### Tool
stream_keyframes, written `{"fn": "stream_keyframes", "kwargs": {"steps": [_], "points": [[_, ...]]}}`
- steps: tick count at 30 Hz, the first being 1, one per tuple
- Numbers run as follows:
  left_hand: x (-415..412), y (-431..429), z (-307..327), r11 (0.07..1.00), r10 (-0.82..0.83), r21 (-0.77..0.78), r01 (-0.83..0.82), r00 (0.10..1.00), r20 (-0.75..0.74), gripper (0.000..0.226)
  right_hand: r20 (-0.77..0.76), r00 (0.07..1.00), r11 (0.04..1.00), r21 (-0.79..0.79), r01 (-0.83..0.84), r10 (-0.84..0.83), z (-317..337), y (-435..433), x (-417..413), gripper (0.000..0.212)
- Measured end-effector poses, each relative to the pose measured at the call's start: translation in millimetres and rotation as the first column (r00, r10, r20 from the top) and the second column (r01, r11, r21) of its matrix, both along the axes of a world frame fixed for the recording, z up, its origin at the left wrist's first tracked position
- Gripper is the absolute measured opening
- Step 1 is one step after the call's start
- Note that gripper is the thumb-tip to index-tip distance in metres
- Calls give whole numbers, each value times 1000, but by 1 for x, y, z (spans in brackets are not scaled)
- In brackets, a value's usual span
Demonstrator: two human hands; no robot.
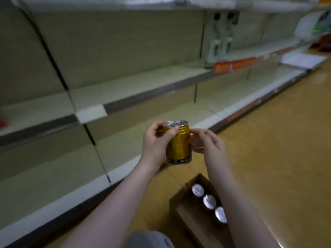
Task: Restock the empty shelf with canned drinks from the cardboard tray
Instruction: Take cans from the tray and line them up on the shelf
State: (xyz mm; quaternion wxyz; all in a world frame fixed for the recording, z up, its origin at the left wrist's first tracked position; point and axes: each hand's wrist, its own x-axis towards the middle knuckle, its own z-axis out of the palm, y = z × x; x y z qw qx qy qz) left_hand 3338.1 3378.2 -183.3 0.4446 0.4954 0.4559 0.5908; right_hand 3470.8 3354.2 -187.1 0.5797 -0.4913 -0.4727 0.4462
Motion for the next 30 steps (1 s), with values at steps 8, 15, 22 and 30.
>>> {"fn": "stream_keyframes", "kwargs": {"steps": [8,15,22,30], "points": [[-100,5,97,985,132,111,-132,991,9,55,9,976,955,202,-216,219,72,12,-96,21],[-156,1,121,994,-31,111,15,989,143,31,-149,926,932,165,-323,347,83,27,-146,21],[-190,3,125,996,-71,72,57,974,214,52,-225,796,825,213,-523,562,87,38,-180,41],[-234,10,137,994,60,90,-70,992,110,47,-154,815,812,303,-498,558,90,51,-230,74]]}}
